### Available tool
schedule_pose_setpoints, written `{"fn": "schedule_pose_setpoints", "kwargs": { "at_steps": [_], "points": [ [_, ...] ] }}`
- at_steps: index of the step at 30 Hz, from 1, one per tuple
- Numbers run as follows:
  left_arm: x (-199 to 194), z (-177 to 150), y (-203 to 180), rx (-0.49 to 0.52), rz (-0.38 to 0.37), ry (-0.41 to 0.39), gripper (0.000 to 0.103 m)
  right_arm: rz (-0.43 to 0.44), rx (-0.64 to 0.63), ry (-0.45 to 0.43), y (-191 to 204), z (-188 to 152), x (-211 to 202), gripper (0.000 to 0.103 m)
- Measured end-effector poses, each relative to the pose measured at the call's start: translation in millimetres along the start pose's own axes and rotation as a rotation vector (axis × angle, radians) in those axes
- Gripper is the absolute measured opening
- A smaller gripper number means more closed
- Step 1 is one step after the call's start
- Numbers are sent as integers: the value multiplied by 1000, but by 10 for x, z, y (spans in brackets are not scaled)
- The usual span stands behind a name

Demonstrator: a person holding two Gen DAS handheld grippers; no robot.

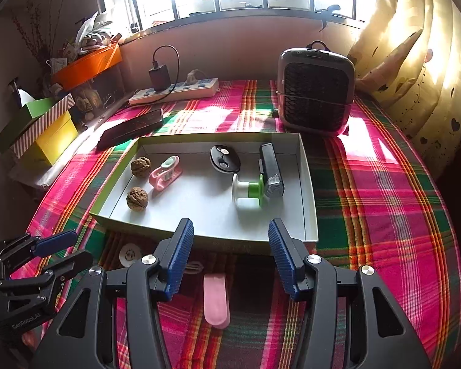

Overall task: Organize objects
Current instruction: 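Withdraw both open grippers from the tray toward the remaining loose items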

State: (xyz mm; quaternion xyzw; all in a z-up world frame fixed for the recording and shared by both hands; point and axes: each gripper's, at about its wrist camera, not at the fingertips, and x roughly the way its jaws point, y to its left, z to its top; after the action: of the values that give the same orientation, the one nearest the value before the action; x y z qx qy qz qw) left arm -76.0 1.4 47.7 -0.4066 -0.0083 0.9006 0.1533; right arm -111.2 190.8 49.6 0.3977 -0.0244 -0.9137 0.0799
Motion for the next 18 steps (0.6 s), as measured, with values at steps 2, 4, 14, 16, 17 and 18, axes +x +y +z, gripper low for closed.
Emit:
{"fn": "schedule_pose_setpoints", "kwargs": {
  "at_steps": [2,4,14,16,17,18],
  "points": [
    [8,-38,6,-5,-15,5,40,0,1,1,-23,-57,-14,52],
    [18,-83,7,-8,-29,10,40,-8,-8,-1,-31,-118,-33,52],
    [46,-205,-14,-18,-76,31,40,8,-27,21,-81,-369,-17,52],
    [57,-215,-26,-17,-81,35,40,16,-31,36,-83,-411,9,52],
    [63,-221,-31,-16,-85,37,40,14,-34,41,-82,-426,20,52],
    [68,-227,-37,-16,-89,39,40,16,-34,42,-84,-437,27,52]
  ]
}}
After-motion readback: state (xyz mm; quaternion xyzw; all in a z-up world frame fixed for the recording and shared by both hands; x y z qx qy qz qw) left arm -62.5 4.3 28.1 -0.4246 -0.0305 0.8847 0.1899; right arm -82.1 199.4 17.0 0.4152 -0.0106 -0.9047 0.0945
